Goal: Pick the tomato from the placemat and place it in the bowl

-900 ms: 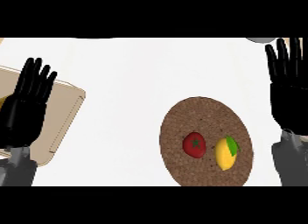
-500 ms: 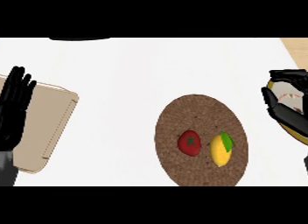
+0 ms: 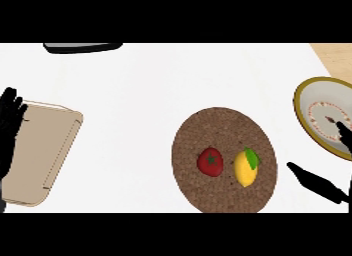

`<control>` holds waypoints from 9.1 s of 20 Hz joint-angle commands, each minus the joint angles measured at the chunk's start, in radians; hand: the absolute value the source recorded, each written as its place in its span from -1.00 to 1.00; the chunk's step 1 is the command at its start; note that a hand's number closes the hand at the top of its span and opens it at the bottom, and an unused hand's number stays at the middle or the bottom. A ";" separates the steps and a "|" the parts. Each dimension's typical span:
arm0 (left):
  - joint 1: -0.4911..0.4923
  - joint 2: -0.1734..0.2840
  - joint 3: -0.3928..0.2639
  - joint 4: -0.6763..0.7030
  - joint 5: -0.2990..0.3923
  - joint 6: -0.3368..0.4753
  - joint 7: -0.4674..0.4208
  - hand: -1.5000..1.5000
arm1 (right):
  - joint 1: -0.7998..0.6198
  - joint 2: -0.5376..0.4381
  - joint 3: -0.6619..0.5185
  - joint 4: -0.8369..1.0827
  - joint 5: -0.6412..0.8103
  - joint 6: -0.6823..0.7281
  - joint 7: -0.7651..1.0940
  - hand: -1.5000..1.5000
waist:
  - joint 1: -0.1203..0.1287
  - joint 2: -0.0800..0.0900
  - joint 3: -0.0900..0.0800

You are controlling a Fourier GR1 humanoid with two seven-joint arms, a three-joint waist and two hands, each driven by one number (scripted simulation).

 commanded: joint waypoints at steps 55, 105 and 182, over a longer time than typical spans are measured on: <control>-0.069 -0.077 -0.059 0.017 -0.093 -0.052 0.025 0.00 | -0.380 0.415 0.286 -0.012 0.506 0.886 1.209 -1.00 | 0.120 0.014 0.017; -0.115 -0.159 0.057 0.084 -0.189 -0.091 0.016 0.00 | -0.632 0.026 0.103 0.149 0.651 0.700 0.639 1.00 | 0.083 0.005 0.015; -0.034 -0.258 0.074 -0.053 -0.267 -0.158 0.062 0.00 | -0.193 -0.507 -1.237 1.266 -0.476 1.174 -0.656 -1.00 | 0.105 0.014 0.018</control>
